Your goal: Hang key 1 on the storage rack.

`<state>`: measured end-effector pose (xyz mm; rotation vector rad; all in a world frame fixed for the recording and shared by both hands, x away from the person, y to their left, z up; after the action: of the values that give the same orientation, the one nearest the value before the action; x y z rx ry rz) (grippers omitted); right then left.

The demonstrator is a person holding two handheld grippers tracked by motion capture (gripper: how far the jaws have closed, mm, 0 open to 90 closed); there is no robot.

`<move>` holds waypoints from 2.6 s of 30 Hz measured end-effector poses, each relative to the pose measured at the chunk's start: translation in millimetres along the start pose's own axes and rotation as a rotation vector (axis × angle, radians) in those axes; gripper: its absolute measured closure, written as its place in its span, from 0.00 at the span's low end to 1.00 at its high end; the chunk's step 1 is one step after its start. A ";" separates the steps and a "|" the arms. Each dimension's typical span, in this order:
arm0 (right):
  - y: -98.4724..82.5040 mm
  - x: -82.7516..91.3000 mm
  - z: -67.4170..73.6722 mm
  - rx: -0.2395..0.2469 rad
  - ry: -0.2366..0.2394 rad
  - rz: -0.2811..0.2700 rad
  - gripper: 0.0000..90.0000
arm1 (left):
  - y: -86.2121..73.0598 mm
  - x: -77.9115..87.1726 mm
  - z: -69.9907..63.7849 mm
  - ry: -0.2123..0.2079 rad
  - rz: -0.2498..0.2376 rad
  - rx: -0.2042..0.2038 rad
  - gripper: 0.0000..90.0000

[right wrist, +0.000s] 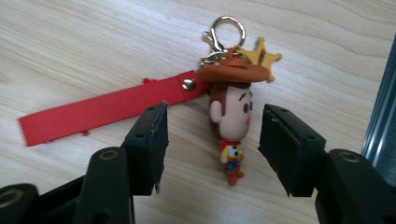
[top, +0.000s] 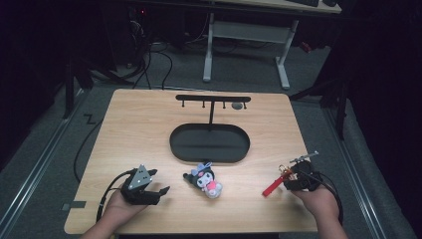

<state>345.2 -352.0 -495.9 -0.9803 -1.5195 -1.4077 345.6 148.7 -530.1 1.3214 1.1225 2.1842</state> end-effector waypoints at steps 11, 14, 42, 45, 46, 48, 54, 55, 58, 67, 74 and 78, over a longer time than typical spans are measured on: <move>4.9 -12.7 -3.4 -0.016 -0.005 0.035 0.62 | 0.5 -0.7 -1.6 -0.013 0.004 -0.009 0.28; 7.1 -14.9 -4.5 -0.020 -0.002 0.047 0.65 | 1.0 -0.3 -2.0 -0.012 0.001 -0.010 0.28; 13.4 -19.1 -8.8 -0.072 0.050 0.115 0.74 | 1.3 0.2 -4.9 -0.027 0.009 -0.027 0.30; 14.3 -19.2 -7.6 -0.092 0.041 0.118 0.74 | 1.3 1.1 -4.9 -0.027 0.008 -0.028 0.30; 15.0 -18.6 -6.1 -0.085 0.035 0.124 0.74 | 1.3 1.1 -4.9 -0.027 0.008 -0.028 0.30; 17.4 -12.6 -1.5 -0.076 0.054 0.119 0.74 | 1.0 0.9 -4.2 -0.029 0.008 -0.024 0.30; 23.8 13.7 9.1 -0.049 0.080 0.092 0.74 | 1.7 -0.7 -5.7 -0.038 0.012 -0.033 0.31; 23.9 18.3 10.9 -0.043 0.086 0.092 0.74 | 2.2 -1.0 -5.9 -0.041 0.015 -0.033 0.31; 23.5 30.1 16.0 -0.034 0.109 0.075 0.74 | 2.9 -0.4 -6.5 -0.043 0.016 -0.036 0.31; 26.7 71.3 35.6 0.010 0.140 0.036 0.74 | 4.5 -2.1 -7.4 -0.049 0.018 -0.040 0.31; 31.5 98.5 53.7 0.060 0.156 0.010 0.74 | 5.5 -1.0 -6.7 -0.044 0.013 -0.038 0.31; 34.9 109.1 61.9 0.079 0.158 0.013 0.74 | 5.5 0.1 -6.4 -0.043 0.008 -0.039 0.31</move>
<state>335.0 -286.8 -383.6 -0.8106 -1.4378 -1.3719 340.6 142.5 -527.3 1.3521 1.0547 2.1616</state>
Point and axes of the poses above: each handheld gripper's, and its own axes: x roughly backward along the jaws, y roughly out of its top, z roughly to its left, the point moved 2 cm from there along -x, roughly forward along the jaws, and after that the axes turned 14 degrees about -x, right-handed, at the moved point
